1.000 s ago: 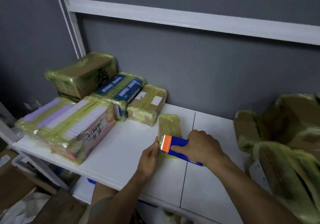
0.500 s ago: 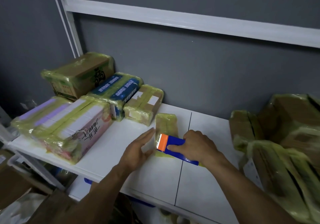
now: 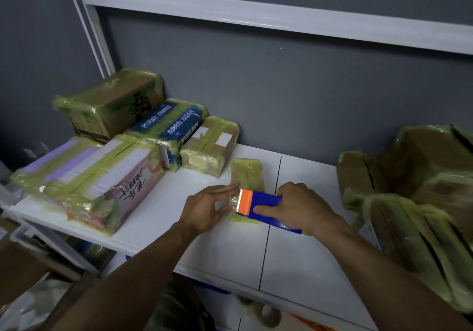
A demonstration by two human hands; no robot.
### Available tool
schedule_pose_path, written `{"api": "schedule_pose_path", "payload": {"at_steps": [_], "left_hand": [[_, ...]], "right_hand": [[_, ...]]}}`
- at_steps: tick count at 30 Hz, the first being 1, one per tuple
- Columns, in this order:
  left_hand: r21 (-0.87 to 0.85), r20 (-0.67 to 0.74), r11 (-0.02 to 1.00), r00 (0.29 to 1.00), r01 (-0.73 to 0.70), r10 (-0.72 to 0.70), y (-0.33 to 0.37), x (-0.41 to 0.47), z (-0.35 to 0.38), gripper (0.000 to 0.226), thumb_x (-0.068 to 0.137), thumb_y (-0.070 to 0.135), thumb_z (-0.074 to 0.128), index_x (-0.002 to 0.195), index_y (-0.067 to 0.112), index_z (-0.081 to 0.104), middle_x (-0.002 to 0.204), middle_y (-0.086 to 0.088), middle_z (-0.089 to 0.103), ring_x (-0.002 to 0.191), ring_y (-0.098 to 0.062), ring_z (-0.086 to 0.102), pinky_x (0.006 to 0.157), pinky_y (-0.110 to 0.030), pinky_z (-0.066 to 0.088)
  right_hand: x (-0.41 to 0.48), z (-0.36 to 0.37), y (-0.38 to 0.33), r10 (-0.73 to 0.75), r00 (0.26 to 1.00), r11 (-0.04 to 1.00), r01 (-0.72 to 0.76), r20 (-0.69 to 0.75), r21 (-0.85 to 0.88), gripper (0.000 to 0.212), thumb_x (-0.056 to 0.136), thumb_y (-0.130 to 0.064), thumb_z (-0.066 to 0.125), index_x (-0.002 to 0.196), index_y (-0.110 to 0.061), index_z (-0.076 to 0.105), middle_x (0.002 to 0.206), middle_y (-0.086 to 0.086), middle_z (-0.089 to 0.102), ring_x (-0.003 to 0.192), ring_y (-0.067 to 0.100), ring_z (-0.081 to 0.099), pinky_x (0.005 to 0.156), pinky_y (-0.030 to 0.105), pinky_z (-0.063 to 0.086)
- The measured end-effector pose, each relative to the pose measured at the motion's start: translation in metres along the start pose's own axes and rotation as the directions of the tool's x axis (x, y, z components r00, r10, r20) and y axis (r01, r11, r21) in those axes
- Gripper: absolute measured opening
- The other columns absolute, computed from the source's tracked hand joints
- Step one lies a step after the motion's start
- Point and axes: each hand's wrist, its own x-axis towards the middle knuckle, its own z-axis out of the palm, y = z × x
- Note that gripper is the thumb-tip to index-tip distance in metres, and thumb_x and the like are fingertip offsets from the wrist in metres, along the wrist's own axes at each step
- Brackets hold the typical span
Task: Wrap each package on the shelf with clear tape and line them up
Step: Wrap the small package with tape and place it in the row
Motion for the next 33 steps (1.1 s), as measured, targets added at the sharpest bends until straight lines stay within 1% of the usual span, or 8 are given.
{"api": "schedule_pose_path", "payload": {"at_steps": [3, 10, 13, 17, 20, 25, 30, 33], "left_hand": [[0.018, -0.01, 1.0, 1.0, 0.006, -0.006, 0.0, 0.001, -0.001, 0.061, 0.088, 0.036, 0.077, 0.144, 0.039, 0.053, 0.143, 0.03, 0.046, 0.13, -0.003, 0.053, 0.094, -0.028, 0.055], [-0.002, -0.032, 1.0, 0.999, 0.009, -0.01, 0.005, 0.003, 0.006, 0.06, 0.09, 0.031, 0.077, 0.144, 0.038, 0.053, 0.144, 0.031, 0.046, 0.131, 0.0, 0.05, 0.1, -0.024, 0.05], [0.015, -0.054, 1.0, 0.998, 0.015, -0.014, 0.004, 0.001, 0.006, 0.058, 0.091, 0.029, 0.075, 0.144, 0.039, 0.053, 0.146, 0.028, 0.049, 0.134, 0.0, 0.049, 0.103, -0.025, 0.05], [0.079, -0.029, 0.997, 0.999, 0.02, -0.018, 0.01, 0.0, 0.002, 0.069, 0.082, 0.057, 0.075, 0.144, 0.037, 0.053, 0.147, 0.024, 0.051, 0.132, 0.0, 0.05, 0.096, -0.024, 0.054], [0.114, -0.06, 0.993, 0.998, -0.02, 0.027, 0.015, 0.001, 0.0, 0.068, 0.086, 0.073, 0.058, 0.14, 0.032, 0.058, 0.143, 0.019, 0.057, 0.127, 0.001, 0.052, 0.092, -0.019, 0.05], [0.108, -0.024, 0.988, 0.993, -0.114, 0.117, 0.014, 0.014, -0.004, 0.044, 0.095, 0.048, 0.061, 0.128, 0.02, 0.069, 0.122, 0.001, 0.071, 0.109, -0.019, 0.066, 0.088, -0.029, 0.052], [0.261, -0.013, 0.919, 0.951, -0.295, 0.309, 0.008, 0.024, -0.005, 0.038, 0.086, 0.03, 0.078, 0.121, 0.015, 0.074, 0.123, -0.007, 0.072, 0.113, -0.028, 0.069, 0.097, -0.047, 0.056], [0.191, -0.014, 0.946, 0.963, -0.261, 0.268, 0.014, 0.018, -0.003, 0.044, 0.092, 0.026, 0.072, 0.135, 0.018, 0.064, 0.132, -0.011, 0.067, 0.12, -0.031, 0.066, 0.096, -0.05, 0.057]], "right_hand": [[-0.002, -0.006, 0.007, 0.01, 1.0, 1.0, -0.01, 0.027, -0.019, 0.067, 0.074, -0.078, 0.071, 0.106, -0.021, 0.055, 0.102, -0.005, 0.069, 0.086, 0.018, 0.07, 0.076, 0.032, 0.062], [0.001, -0.017, 0.021, 0.049, 0.998, 0.994, -0.052, -0.029, -0.101, 0.067, 0.068, -0.085, 0.07, 0.092, -0.025, 0.052, 0.081, -0.011, 0.059, 0.071, 0.014, 0.063, 0.06, 0.024, 0.051], [0.009, -0.018, 0.019, 0.061, 0.998, 0.992, -0.063, -0.028, -0.109, 0.068, 0.066, -0.086, 0.071, 0.085, -0.023, 0.054, 0.08, -0.007, 0.06, 0.071, 0.014, 0.063, 0.06, 0.026, 0.052], [0.015, -0.02, 0.02, 0.066, 0.998, 0.993, -0.065, 0.009, -0.102, 0.071, 0.066, -0.085, 0.073, 0.091, -0.021, 0.056, 0.085, -0.005, 0.061, 0.078, 0.016, 0.066, 0.068, 0.029, 0.057], [0.018, -0.02, 0.022, 0.069, 0.997, 0.994, -0.066, 0.035, -0.087, 0.071, 0.066, -0.083, 0.074, 0.095, -0.02, 0.056, 0.084, -0.007, 0.059, 0.081, 0.017, 0.067, 0.072, 0.03, 0.058], [0.023, -0.017, 0.022, 0.079, 0.996, 0.994, -0.075, 0.046, -0.081, 0.07, 0.064, -0.083, 0.075, 0.093, -0.023, 0.054, 0.081, -0.009, 0.058, 0.08, 0.017, 0.067, 0.07, 0.029, 0.057], [0.022, -0.013, 0.025, 0.084, 0.996, 0.994, -0.082, 0.03, -0.069, 0.066, 0.064, -0.085, 0.073, 0.086, -0.027, 0.05, 0.078, -0.011, 0.056, 0.069, 0.013, 0.061, 0.06, 0.024, 0.048], [0.021, -0.01, 0.027, 0.083, 0.996, 0.995, -0.081, 0.031, -0.057, 0.069, 0.065, -0.086, 0.071, 0.093, -0.025, 0.052, 0.079, -0.012, 0.056, 0.069, 0.013, 0.061, 0.061, 0.024, 0.05]]}}
